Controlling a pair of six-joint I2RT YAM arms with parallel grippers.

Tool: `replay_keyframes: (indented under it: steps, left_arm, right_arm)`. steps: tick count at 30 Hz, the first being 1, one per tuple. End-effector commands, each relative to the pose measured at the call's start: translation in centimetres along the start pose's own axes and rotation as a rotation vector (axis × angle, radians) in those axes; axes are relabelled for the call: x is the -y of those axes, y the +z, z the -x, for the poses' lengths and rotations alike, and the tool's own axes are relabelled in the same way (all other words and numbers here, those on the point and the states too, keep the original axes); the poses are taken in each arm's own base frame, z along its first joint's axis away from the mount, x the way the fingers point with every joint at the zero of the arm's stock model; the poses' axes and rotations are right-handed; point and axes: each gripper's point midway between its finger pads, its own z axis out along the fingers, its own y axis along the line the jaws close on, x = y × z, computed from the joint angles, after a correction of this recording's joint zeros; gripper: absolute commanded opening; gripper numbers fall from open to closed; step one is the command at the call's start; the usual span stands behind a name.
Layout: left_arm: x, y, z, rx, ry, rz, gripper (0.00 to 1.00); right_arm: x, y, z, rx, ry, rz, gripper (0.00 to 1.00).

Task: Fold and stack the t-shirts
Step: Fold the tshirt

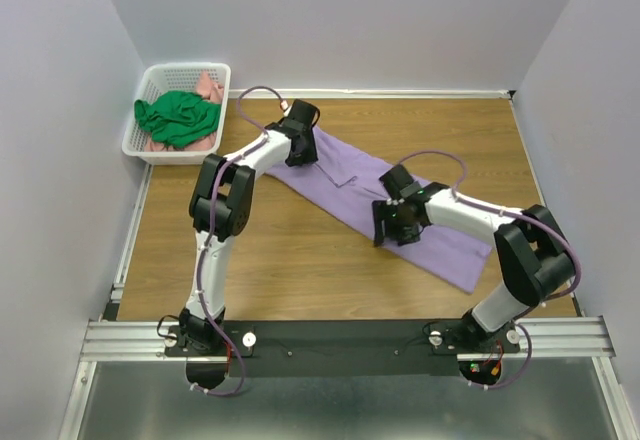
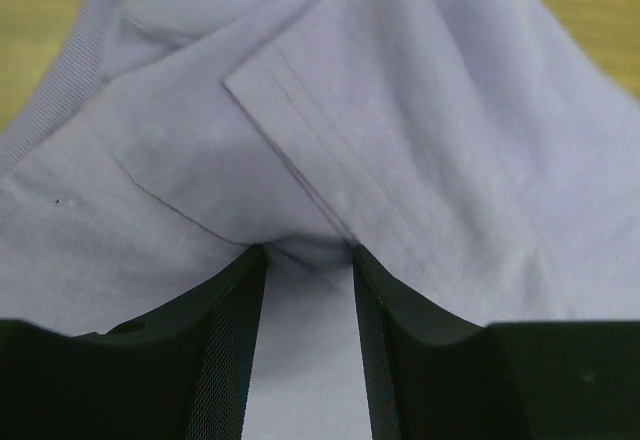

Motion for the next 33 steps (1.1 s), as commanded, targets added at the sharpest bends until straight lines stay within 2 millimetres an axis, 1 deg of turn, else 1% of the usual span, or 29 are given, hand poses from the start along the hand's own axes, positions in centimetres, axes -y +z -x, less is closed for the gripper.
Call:
replay_keyframes:
  steps: [1,2,3,4,5,6,7,8,9,12,13,14,15,16,17,18,19,20,21,22,23,24,25,26,27,29,30,31,33]
  left_arm:
    - [-3.7,3.1,1.2,-0.032,0.064,0.153,0.49]
    - [-3.6,3.3,2.0,-0.020,0.069,0.152,0.49]
    - [-3.1,3.2,4.1,0.019,0.065,0.137,0.49]
    - [-2.9,3.4,4.6,0.025,0.069,0.133,0.49]
    - [-2.9,4.4,4.4,0.013,0.073,0.125,0.49]
    - [-2.1,4.2,6.0,0.048,0.079,0.103,0.49]
    - [-1.8,4.5,6.2,0.049,0.084,0.088,0.49]
    - [-1.7,5.4,6.0,0.041,0.091,0.082,0.49]
    - [-1.0,5.3,7.1,0.068,0.103,0.061,0.49]
    - [-0.2,5.7,7.9,0.089,0.120,0.024,0.49]
    - [-0.1,5.4,8.5,0.107,0.123,0.017,0.49]
    - [0.2,4.5,9.2,0.126,0.119,0.007,0.49]
    - [0.3,3.8,9.8,0.141,0.116,0.005,0.50]
    - [0.4,3.0,10.4,0.159,0.111,-0.004,0.49]
    - [0.7,0.6,12.2,0.205,0.101,-0.012,0.50]
    - [0.5,-0.3,12.3,0.210,0.098,-0.002,0.50]
    - [0.1,-1.5,13.0,0.236,0.089,0.016,0.50]
    - [0.6,-4.6,14.7,0.288,0.078,0.003,0.62]
    - [0.3,-5.2,14.2,0.284,0.055,0.014,0.62]
    - [-0.1,-6.4,14.3,0.294,0.037,0.025,0.62]
    - [0.4,-9.0,14.8,0.324,0.016,0.010,0.62]
    - [0.0,-9.2,13.6,0.299,-0.019,0.018,0.62]
    - [0.0,-9.8,12.8,0.286,-0.039,0.020,0.62]
    - [0.4,-11.8,12.7,0.305,-0.058,0.003,0.62]
    - [0.6,-11.2,9.9,0.257,-0.050,0.010,0.62]
    - [1.5,-12.2,8.0,0.240,-0.102,-0.008,0.62]
    - [1.4,-11.5,5.9,0.196,-0.110,-0.002,0.62]
    - [2.6,-11.6,4.6,0.178,-0.121,-0.023,0.62]
    - [3.2,-11.0,2.6,0.155,-0.119,-0.016,0.62]
  right_arm:
    - [-4.8,0.1,-11.1,-0.363,-0.038,0.063,0.73]
    - [-6.1,0.0,-11.3,-0.369,-0.058,0.081,0.74]
    - [-7.1,0.1,-11.6,-0.377,-0.077,0.090,0.74]
    - [-9.8,-0.3,-11.3,-0.363,-0.120,0.135,0.75]
    - [-10.9,-0.3,-11.2,-0.364,-0.143,0.156,0.75]
    - [-11.7,0.6,-11.3,-0.379,-0.161,0.157,0.76]
    - [-14.3,0.2,-10.3,-0.358,-0.189,0.213,0.76]
    - [-15.2,0.3,-10.0,-0.356,-0.202,0.232,0.76]
    - [-17.1,0.7,-9.1,-0.340,-0.232,0.260,0.76]
    - [-18.7,0.9,-7.5,-0.295,-0.259,0.275,0.76]
    - [-18.9,0.6,-6.7,-0.259,-0.260,0.265,0.76]
    - [-19.5,-0.1,-5.7,-0.226,-0.267,0.279,0.76]
    - [-19.5,-0.5,-5.5,-0.214,-0.277,0.277,0.76]
    - [-19.5,-1.6,-4.7,-0.172,-0.277,0.276,0.76]
    - [-19.1,-2.2,-4.6,-0.157,-0.277,0.267,0.76]
    - [-17.9,-2.5,-4.9,-0.155,-0.278,0.232,0.76]
    - [-17.1,-3.7,-4.1,-0.098,-0.275,0.206,0.76]
    - [-16.2,-4.3,-4.0,-0.074,-0.271,0.183,0.76]
    - [-14.5,-4.2,-4.7,-0.079,-0.268,0.139,0.77]
    - [-13.1,-4.6,-4.8,-0.068,-0.264,0.090,0.77]
    - [-12.6,-6.1,-4.9,-0.049,-0.258,0.107,0.79]
    - [-10.8,-6.0,-5.5,-0.053,-0.250,0.055,0.80]
    - [-9.9,-6.3,-5.8,-0.045,-0.244,0.038,0.81]
    - [-9.5,-7.2,-5.8,-0.027,-0.236,0.050,0.83]
    - [-8.9,-7.4,-6.1,-0.025,-0.232,0.046,0.84]
    - [-6.9,-7.3,-6.9,-0.046,-0.210,0.019,0.85]
    - [-6.4,-7.3,-7.1,-0.050,-0.204,0.008,0.85]
    - [-5.7,-7.3,-7.1,-0.041,-0.207,-0.013,0.85]
    - [-4.5,-6.9,-7.4,-0.037,-0.202,-0.047,0.85]
